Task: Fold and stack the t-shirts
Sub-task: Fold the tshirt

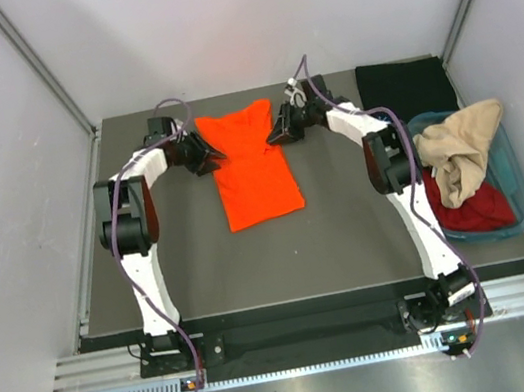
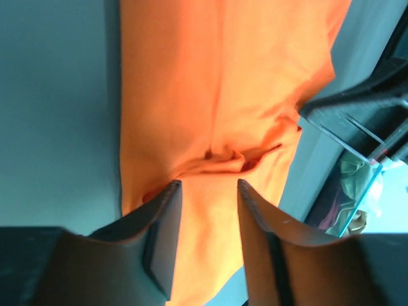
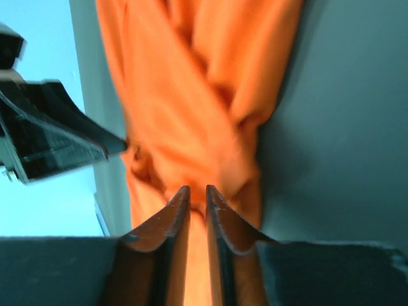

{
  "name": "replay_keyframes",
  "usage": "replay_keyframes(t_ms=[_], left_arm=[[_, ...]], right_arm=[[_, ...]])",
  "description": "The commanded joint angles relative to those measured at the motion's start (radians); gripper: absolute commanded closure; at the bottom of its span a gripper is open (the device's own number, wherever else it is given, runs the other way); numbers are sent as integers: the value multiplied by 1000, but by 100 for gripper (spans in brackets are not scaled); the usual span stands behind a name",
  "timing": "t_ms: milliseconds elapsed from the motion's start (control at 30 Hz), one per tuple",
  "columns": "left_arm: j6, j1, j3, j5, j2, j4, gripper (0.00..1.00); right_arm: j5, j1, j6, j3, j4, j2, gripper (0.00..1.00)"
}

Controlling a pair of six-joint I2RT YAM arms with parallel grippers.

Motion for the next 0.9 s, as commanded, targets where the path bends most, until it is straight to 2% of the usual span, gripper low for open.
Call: replay_keyframes(t_ms=[0,33,133,200,233,333,533,733,867], left_arm=[[74,7,70,-39,-127,-101,54],[86,6,68,-68,-148,-125,52],[144,6,25,-108,-242,-190,40],[167,6,-54,-139,-328,-211,30],[169,4,-129,-141,-358,-212,28],[161,-5,-287,-112,-467,-204,25],[95,-31,-594,-62,-644,-153,25],[-29,-48,-739,-90,-713,-123,25],[-113,-50,-776,-88,-684,-109,27]], right_arm=[[18,-25,-177,-8,-183,-217,76],[37,-41,-203,-23,-216,-245,59],[66,-71,-248,-135,-249,-358,41],[64,-74,-268,-231,-265,-429,35],[58,-74,-277,-288,-285,-447,31],[23,-71,-323,-418,-299,-521,29],[-48,-66,-355,-685,-250,-657,30],[-69,-54,-328,-912,-146,-728,33],[-107,-48,-265,-1006,-57,-733,37]])
